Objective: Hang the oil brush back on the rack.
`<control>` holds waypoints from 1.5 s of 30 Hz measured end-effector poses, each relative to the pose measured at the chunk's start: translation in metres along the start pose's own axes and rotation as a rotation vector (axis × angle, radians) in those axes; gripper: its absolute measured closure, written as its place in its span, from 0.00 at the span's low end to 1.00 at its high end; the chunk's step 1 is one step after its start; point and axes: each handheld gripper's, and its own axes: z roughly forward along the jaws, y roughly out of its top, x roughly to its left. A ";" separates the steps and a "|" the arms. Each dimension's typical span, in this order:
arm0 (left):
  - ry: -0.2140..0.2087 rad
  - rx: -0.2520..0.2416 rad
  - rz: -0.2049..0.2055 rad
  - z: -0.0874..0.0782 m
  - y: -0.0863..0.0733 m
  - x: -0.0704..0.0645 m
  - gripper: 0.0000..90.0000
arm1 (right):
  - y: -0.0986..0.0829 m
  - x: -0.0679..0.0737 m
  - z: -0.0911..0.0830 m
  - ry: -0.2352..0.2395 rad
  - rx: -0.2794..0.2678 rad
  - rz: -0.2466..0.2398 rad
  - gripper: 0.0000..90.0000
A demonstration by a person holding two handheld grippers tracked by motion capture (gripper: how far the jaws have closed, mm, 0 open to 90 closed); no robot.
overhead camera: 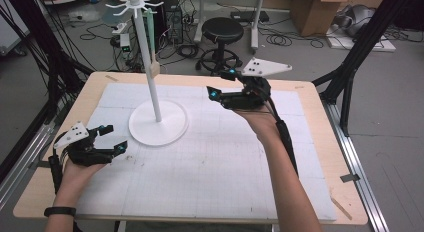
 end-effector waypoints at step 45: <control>0.042 -0.017 0.020 0.002 0.000 0.005 0.15 | -0.205 -0.025 -0.147 -0.236 0.059 0.195 0.19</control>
